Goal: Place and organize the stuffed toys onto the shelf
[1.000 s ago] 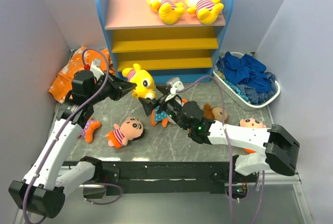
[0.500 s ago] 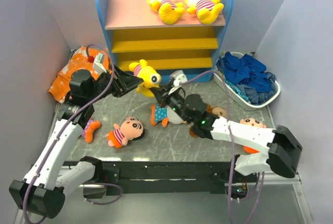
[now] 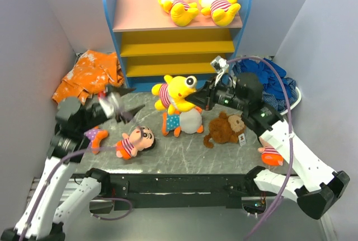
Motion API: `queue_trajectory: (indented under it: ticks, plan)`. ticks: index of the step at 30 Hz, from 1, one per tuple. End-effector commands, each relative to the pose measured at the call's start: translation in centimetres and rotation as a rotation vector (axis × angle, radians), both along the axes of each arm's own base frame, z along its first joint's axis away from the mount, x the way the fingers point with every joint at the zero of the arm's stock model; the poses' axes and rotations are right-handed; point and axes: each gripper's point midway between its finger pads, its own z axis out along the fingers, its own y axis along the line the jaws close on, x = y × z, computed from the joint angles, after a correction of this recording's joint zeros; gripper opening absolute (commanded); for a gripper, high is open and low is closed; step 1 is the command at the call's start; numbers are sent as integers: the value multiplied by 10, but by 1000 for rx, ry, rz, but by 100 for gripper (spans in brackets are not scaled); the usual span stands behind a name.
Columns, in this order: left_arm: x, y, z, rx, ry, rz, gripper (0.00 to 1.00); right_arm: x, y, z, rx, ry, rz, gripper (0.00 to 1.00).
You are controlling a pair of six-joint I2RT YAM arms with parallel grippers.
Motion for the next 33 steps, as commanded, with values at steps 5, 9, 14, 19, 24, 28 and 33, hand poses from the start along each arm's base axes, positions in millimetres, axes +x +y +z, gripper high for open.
queue_trajectory:
  ticks: [5,9,14,19,24,28,33]
  plan:
    - [-40,-13,0,335,-531,-224,60,-72,14,32,88,268,486,0]
    - [-56,-17,-9,358,-560,-269,57,-74,18,37,99,363,585,0]
    - [-76,-16,-17,380,-554,-318,57,-68,24,35,114,465,677,0]
    - [-96,-11,-29,375,-513,-358,57,-59,29,36,170,549,726,0]
    - [-98,-2,-38,384,-494,-309,60,-48,31,43,208,601,733,0]
    - [-100,-3,-42,380,-480,-320,61,-40,33,47,227,632,741,0]
    - [-92,-6,-43,373,-486,-308,61,-37,36,51,251,660,753,0]
